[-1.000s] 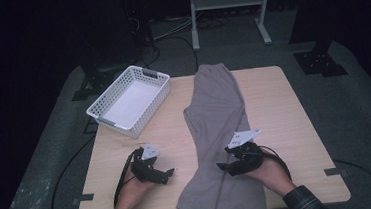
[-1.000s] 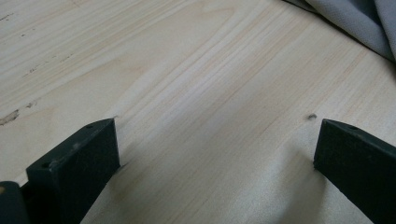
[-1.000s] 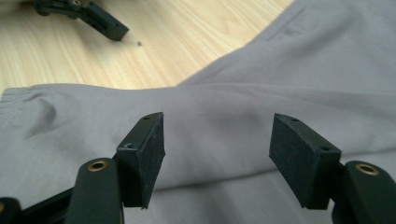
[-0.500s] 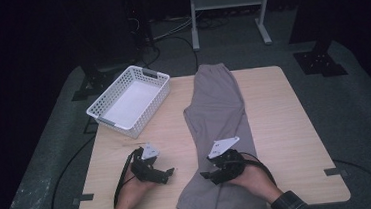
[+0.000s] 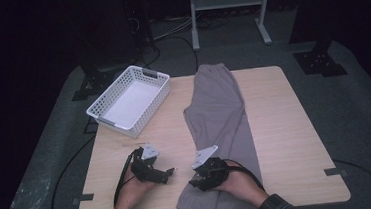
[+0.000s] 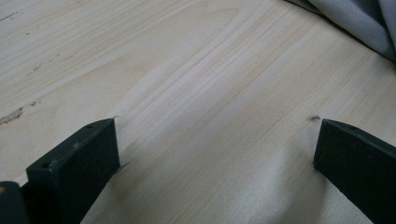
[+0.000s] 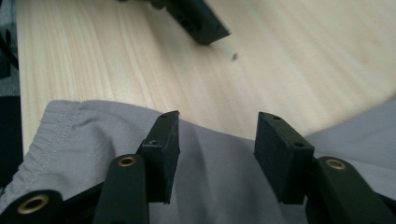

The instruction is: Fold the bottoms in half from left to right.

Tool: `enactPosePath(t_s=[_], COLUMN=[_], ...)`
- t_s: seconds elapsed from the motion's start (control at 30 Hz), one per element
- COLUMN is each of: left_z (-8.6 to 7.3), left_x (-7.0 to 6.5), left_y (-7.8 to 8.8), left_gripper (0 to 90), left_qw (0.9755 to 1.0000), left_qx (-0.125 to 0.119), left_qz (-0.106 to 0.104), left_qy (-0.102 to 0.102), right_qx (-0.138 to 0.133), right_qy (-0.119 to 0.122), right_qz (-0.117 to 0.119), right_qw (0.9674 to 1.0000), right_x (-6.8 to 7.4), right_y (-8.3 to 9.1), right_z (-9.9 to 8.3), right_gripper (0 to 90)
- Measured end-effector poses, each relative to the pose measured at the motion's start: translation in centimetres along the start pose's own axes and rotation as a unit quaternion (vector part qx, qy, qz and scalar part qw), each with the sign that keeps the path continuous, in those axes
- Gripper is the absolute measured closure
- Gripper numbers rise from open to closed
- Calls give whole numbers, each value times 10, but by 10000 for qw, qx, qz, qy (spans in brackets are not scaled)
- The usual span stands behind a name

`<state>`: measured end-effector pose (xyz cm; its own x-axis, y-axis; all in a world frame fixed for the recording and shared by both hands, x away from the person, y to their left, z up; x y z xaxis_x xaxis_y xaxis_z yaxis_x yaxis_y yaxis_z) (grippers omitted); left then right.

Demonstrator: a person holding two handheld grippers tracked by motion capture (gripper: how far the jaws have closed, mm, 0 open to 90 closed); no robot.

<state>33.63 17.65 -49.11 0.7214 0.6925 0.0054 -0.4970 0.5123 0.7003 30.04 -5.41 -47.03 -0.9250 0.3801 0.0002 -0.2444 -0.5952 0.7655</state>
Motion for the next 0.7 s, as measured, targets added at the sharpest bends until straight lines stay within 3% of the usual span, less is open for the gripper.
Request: enactPosePath(t_s=[0.17,0.37,0.5,0.7], left_z=[0,0,0,0], left_x=[0,0,0,0], left_y=[0,0,0,0], left_gripper=[0,0,0,0], left_qw=[10000,10000,10000,10000], left_qx=[-3,-1,-5,-3], left_qz=[0,1,2,3], left_qy=[2,-2,1,-1], right_qx=[64,96,66,-381], right_qy=[146,161,225,93], right_qz=[14,0,-52,-66], right_qw=[9999,9998,9997,9992], right_x=[7,8,8,4], right_y=[-5,-3,-1,25], right_z=[0,-1,-1,1], right_gripper=[627,847,875,879])
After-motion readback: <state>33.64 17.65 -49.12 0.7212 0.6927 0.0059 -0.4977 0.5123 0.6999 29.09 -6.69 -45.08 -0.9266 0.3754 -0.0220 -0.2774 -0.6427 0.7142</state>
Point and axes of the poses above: each handheld gripper's, and its own axes: y roughly backward along the jaws, z roughly out of its top, x roughly to its left, the point moved 1 cm from there along -y, roughly forward along the jaws, and after that the axes turned 1 degree about -z, right-handed, at the moved point
